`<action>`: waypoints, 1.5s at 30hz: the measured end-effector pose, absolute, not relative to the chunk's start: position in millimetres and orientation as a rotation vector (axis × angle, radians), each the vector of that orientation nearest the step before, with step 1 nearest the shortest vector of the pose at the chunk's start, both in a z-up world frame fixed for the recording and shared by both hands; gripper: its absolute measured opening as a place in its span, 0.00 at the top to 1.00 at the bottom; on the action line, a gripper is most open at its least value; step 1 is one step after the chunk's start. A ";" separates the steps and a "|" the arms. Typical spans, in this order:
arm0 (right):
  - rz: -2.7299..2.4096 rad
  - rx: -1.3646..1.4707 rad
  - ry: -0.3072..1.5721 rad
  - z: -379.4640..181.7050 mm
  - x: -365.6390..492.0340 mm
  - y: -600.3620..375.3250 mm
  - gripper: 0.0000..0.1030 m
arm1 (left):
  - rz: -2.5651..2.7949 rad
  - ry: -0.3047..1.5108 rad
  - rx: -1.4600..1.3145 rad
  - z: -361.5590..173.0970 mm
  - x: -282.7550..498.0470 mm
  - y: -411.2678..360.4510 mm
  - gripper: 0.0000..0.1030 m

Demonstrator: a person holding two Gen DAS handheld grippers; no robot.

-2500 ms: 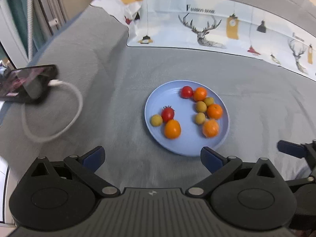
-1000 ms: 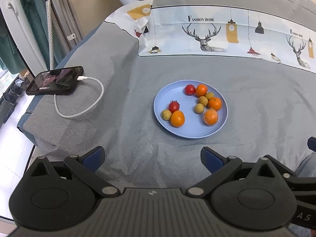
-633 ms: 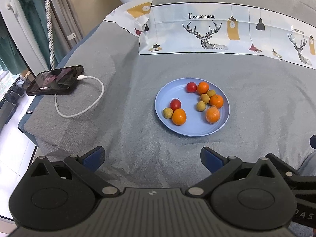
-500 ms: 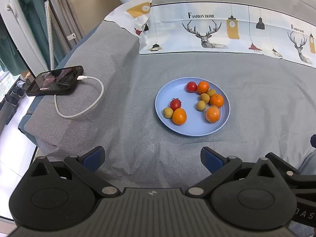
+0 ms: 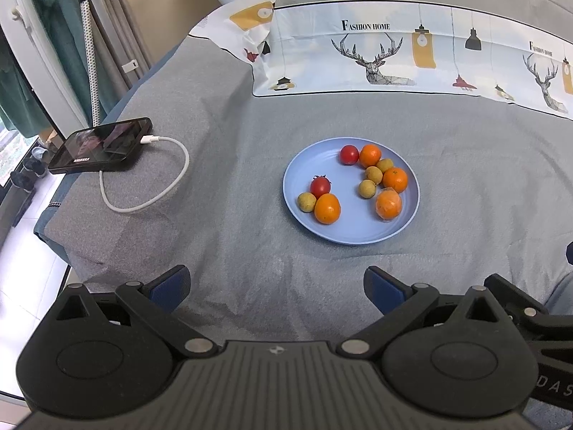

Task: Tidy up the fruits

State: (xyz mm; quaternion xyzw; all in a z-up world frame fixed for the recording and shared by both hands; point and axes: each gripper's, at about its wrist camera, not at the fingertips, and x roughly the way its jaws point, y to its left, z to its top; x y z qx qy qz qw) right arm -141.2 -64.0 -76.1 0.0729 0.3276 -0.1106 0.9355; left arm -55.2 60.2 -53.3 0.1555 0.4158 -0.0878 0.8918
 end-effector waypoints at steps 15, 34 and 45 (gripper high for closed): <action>-0.225 0.148 0.669 -75.9 -141.5 -64.5 0.01 | -0.178 0.857 0.328 -53.0 -55.9 61.0 0.00; -0.202 0.131 0.626 -71.2 -142.5 -61.1 0.01 | -0.192 0.816 0.341 -39.8 -55.3 51.4 0.00; -0.212 0.133 0.637 -71.4 -140.8 -59.6 0.01 | -0.199 0.840 0.337 -42.0 -52.3 51.8 0.00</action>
